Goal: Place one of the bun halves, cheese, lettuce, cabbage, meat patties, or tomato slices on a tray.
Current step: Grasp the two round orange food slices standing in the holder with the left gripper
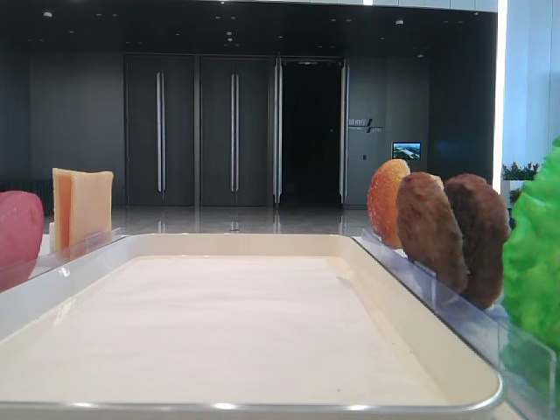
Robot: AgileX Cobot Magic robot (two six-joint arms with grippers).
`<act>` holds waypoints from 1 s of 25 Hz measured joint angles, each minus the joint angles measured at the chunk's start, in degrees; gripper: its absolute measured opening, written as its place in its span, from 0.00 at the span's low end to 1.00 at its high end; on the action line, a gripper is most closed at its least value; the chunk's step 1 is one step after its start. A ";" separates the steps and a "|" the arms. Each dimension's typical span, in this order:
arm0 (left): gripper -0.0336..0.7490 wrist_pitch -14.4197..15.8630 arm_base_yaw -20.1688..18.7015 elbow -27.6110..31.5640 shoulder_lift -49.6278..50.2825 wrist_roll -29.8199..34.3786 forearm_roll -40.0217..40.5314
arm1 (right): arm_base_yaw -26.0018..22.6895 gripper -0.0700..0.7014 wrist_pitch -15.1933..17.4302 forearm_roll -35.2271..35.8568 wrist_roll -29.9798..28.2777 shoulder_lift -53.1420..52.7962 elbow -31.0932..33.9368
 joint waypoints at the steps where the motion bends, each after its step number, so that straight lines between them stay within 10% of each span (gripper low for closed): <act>1: 0.70 0.00 0.00 0.00 0.00 0.00 0.00 | 0.00 0.79 0.00 0.00 0.00 0.00 0.00; 14: 0.70 0.27 0.00 0.00 0.38 0.00 0.00 | 0.00 0.79 0.00 0.00 0.00 0.00 0.00; 25: 0.70 6.45 0.00 -5.46 15.83 0.00 -2.12 | 0.00 0.79 -0.02 0.00 0.00 0.00 0.00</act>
